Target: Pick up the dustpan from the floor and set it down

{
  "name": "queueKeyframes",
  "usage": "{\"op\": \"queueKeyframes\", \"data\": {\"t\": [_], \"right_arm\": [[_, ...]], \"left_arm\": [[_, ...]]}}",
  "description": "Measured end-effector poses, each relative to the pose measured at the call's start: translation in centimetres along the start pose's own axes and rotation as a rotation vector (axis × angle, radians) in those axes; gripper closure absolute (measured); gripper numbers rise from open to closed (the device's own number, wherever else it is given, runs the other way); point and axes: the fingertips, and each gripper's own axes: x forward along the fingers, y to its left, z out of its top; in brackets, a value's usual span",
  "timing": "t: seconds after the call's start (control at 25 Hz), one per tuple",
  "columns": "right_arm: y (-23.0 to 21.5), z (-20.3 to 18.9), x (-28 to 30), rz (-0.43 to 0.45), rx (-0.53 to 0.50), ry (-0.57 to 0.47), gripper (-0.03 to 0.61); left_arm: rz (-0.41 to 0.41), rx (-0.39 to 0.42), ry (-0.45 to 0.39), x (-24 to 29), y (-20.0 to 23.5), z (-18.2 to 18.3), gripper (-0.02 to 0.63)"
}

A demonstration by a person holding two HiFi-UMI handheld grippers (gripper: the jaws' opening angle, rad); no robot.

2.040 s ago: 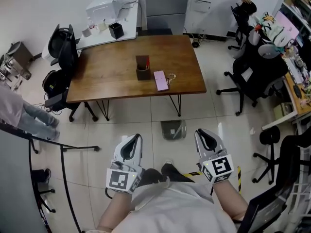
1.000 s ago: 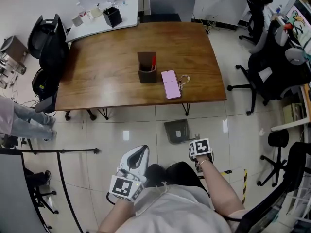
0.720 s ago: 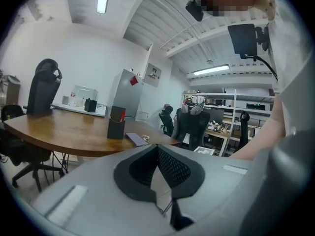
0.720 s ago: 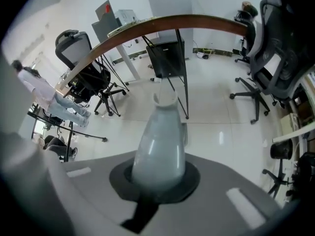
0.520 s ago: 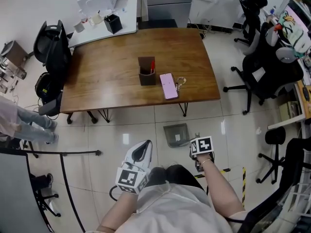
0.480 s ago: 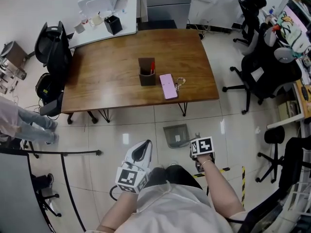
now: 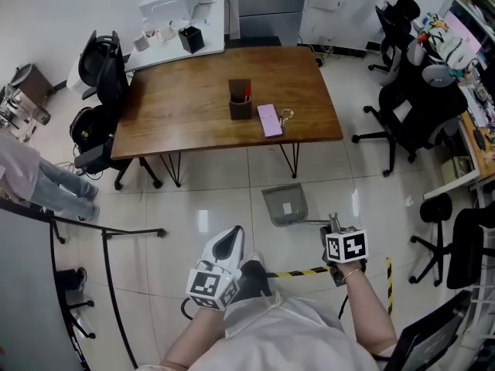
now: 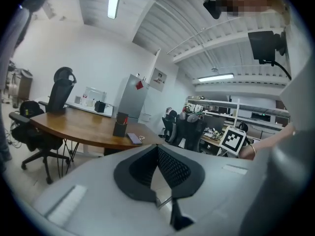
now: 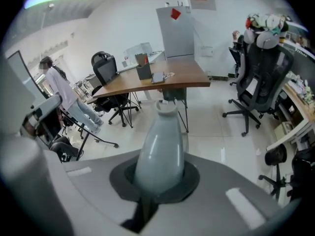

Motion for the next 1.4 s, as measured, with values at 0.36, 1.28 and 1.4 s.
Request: {"op": "queueKeyframes", "data": {"t": [0.36, 1.28, 1.4], "right_arm": [[1.8, -9.1, -7.1, 0.057, -0.069, -0.066, 0.577], [7.9, -16.2, -13.8, 0.157, -0.059, -0.114, 0.577], [7.9, -15.4, -13.6, 0.162, -0.062, -0.118, 0.577]], "left_arm": [[0.109, 0.119, 0.04, -8.6, -8.7, -5.6, 0.6], [0.044, 0.21, -0.112, -15.3, -15.4, -3.5, 0.6], [0.047, 0.196, -0.142, -15.0, -15.5, -2.1, 0.6]]}}
